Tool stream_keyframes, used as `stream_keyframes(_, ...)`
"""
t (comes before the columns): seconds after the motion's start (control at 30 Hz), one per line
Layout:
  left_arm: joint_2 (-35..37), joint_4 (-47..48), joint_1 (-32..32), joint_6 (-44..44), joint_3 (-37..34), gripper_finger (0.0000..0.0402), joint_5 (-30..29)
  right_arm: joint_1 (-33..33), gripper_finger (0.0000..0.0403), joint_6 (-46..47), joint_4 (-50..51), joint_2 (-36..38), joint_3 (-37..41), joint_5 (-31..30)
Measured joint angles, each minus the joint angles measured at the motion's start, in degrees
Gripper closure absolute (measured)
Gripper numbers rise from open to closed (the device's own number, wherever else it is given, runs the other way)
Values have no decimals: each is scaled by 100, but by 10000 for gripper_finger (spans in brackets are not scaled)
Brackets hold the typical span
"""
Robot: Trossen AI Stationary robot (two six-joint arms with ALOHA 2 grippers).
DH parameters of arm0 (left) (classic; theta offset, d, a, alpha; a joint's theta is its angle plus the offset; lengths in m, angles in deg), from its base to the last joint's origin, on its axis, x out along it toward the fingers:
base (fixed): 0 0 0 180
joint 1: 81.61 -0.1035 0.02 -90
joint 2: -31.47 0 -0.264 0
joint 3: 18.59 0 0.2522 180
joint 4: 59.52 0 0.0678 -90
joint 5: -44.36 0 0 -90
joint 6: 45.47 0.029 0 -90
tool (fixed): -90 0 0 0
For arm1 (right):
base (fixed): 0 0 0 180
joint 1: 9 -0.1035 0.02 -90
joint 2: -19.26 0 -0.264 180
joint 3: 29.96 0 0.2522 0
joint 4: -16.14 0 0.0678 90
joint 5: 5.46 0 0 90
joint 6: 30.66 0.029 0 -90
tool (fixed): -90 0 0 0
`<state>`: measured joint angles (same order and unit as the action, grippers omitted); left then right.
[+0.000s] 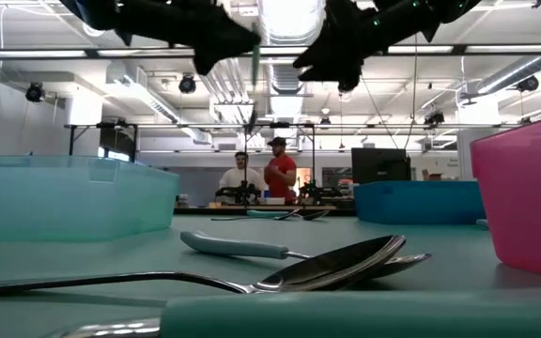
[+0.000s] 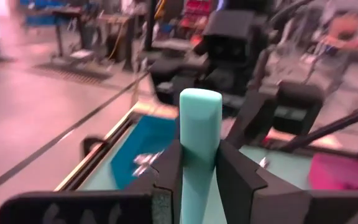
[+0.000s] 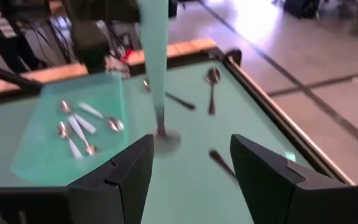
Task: Sort silverware by color (type)
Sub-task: Put the green spoon into the blue bin
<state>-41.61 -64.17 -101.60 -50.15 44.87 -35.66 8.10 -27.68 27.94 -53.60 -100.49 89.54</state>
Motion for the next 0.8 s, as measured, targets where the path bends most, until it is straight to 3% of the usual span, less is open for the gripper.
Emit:
stream_keyframes(0.5,-1188,-2137,208,-530,7,347,21,-37,197,-149,-390,-7,0,284)
stream_keyframes(0.8,-1336,-2863,208,-660,9,347,299,-36,197,-170,-442,-42,0,297)
